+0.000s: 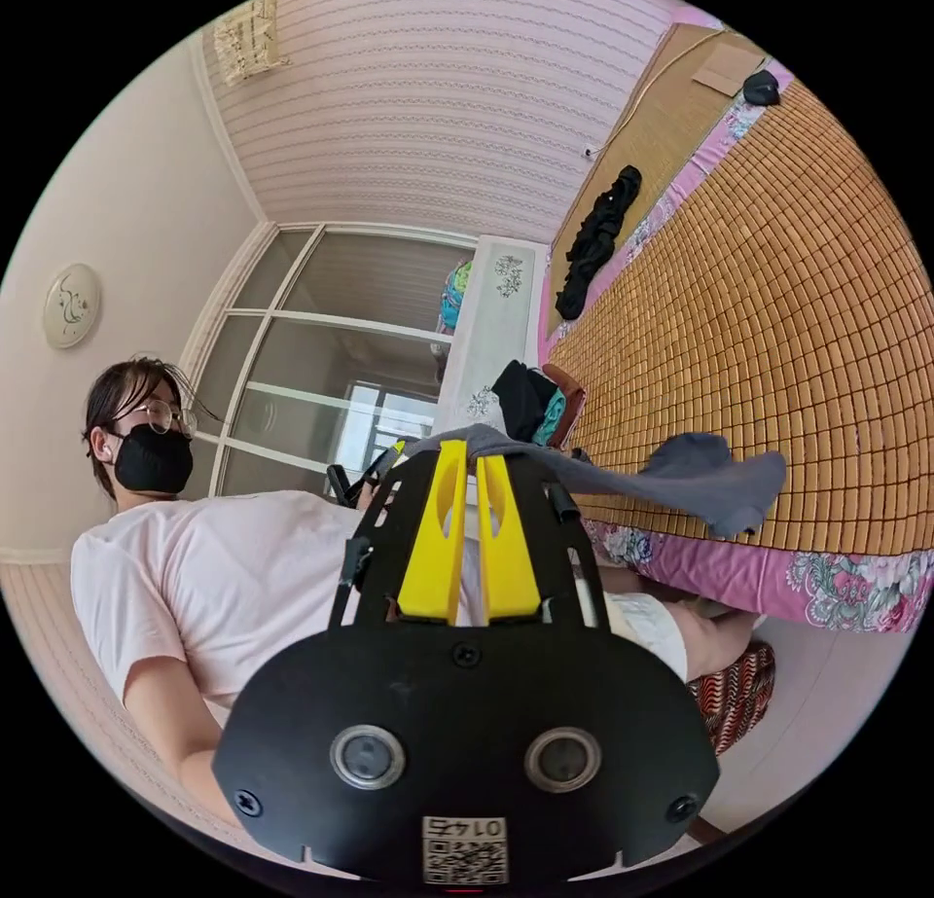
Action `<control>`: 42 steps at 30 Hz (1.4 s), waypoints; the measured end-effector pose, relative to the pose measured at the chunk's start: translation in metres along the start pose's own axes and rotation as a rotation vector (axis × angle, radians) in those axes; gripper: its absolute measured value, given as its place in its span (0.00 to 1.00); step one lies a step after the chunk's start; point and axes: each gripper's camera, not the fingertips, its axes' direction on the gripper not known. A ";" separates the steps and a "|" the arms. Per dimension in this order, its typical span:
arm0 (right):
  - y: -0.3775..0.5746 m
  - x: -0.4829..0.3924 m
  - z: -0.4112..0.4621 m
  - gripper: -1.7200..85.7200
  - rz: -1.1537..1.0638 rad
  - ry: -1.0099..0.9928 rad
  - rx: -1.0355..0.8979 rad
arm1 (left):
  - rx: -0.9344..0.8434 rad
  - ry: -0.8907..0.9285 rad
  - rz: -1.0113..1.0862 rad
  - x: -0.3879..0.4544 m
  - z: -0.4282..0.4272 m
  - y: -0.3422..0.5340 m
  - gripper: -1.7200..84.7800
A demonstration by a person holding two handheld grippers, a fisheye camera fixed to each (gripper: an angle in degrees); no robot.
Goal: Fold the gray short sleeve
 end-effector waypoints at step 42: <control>-0.142 0.079 0.186 0.10 0.242 0.905 -0.264 | -0.585 0.237 -0.205 -0.217 0.514 0.269 0.01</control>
